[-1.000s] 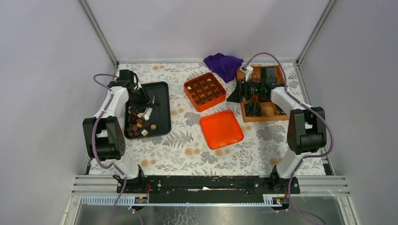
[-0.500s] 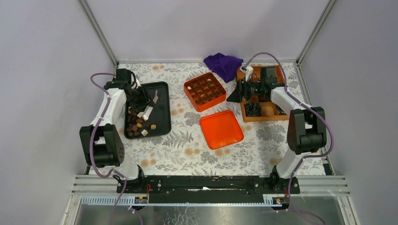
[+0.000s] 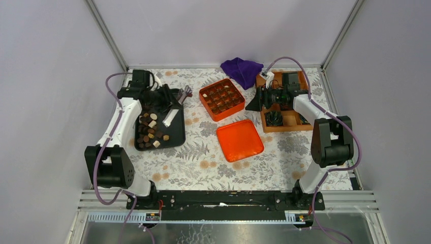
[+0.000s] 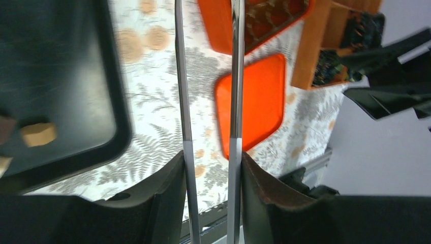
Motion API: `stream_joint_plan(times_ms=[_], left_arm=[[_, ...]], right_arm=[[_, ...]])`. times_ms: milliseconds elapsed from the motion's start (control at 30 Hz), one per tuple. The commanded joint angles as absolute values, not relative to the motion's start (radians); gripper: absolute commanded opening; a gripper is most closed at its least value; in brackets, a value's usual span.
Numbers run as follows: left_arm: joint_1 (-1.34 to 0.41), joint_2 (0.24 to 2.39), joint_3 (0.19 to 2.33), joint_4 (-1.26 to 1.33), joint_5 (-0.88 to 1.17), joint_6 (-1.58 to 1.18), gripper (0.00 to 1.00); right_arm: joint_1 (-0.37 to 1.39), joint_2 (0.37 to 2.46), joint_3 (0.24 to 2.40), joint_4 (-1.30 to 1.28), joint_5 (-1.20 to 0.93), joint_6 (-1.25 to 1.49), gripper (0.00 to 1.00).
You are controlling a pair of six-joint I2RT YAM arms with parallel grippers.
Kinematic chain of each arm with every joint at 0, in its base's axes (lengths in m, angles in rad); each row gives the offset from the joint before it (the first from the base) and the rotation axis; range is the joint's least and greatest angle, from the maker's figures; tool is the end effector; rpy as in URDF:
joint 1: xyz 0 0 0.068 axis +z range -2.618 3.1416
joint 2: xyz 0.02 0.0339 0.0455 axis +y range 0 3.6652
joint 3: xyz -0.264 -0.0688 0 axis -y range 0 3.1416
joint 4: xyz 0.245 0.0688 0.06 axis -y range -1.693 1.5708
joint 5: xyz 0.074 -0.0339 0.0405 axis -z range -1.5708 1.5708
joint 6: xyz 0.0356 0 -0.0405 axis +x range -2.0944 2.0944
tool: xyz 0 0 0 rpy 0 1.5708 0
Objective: Pack the chocolate
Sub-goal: Pick up the fake chocolate from the plate, then place the fake chocolate in the packing box.
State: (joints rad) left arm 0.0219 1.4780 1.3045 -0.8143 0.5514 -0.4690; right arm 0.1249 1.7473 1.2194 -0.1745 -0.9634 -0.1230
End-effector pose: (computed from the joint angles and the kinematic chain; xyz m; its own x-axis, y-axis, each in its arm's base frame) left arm 0.3050 -0.0120 0.3061 -0.8664 -0.4041 -0.2934 -0.1367 0.7570 -0.6390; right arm 0.3736 0.0764 0.2409 -0.5512 -0.1398 -0.8226 -0.7664 0.4746 0.4328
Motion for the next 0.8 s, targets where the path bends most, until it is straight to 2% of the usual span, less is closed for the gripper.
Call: stream_joint_plan(times_ms=[0, 333, 767], left_arm=[[-0.080, 1.501, 1.361, -0.648, 0.628, -0.563, 0.24], [-0.272, 1.722, 1.546, -0.562, 0.480, -0.600, 0.24], [-0.372, 1.945, 1.798, -0.700, 0.310, -0.513, 0.27]], right_arm=[[0.120, 1.717, 1.229, -0.169, -0.994, -0.130, 0.71], [0.117, 1.709, 1.226, -0.173, -0.989, -0.137, 0.71], [0.111, 1.714, 1.228, -0.177, -0.988, -0.138, 0.72]])
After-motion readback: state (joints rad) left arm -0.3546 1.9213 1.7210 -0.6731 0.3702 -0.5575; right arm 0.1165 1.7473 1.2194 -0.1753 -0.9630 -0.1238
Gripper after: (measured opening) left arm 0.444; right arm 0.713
